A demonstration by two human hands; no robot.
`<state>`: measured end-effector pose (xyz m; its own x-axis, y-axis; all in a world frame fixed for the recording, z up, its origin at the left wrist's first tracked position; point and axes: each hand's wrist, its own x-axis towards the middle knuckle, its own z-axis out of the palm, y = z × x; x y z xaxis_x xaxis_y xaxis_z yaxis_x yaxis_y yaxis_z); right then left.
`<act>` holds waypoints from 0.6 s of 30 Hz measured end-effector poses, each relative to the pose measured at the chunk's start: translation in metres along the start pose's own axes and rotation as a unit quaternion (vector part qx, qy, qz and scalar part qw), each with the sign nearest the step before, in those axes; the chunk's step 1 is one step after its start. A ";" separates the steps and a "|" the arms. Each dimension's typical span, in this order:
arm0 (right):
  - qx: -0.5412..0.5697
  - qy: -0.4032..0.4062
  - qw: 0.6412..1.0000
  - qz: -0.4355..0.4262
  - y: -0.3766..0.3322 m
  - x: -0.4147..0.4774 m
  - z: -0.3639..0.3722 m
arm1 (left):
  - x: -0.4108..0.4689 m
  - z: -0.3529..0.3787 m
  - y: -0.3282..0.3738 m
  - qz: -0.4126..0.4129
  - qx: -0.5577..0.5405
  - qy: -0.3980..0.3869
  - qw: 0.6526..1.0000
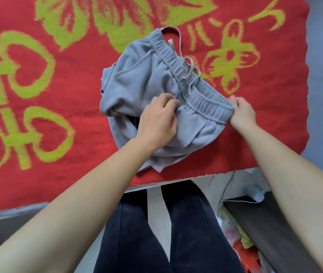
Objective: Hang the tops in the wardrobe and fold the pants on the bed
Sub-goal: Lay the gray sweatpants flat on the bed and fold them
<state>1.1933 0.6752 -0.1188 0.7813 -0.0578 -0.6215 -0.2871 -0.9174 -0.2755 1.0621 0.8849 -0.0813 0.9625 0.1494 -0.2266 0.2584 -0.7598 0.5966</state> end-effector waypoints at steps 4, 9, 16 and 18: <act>0.165 -0.090 0.982 -0.010 -0.019 0.006 0.001 | 0.045 -0.007 0.002 0.026 0.069 0.075 0.994; 0.239 -0.276 0.931 -0.001 -0.021 0.009 0.010 | 0.132 -0.028 -0.013 -0.100 0.146 0.082 0.981; 0.043 -0.259 0.956 -0.127 -0.001 0.009 0.018 | 0.135 -0.011 -0.039 -0.199 0.079 -0.024 0.976; 0.039 -0.267 0.957 -0.111 0.011 0.002 0.026 | 0.112 -0.003 -0.034 -0.158 0.068 -0.003 0.985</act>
<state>1.1775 0.6754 -0.1416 0.4393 0.3634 -0.8216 -0.2032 -0.8506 -0.4849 1.1616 0.9290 -0.1249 0.8353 0.3883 -0.3892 0.5307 -0.7542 0.3866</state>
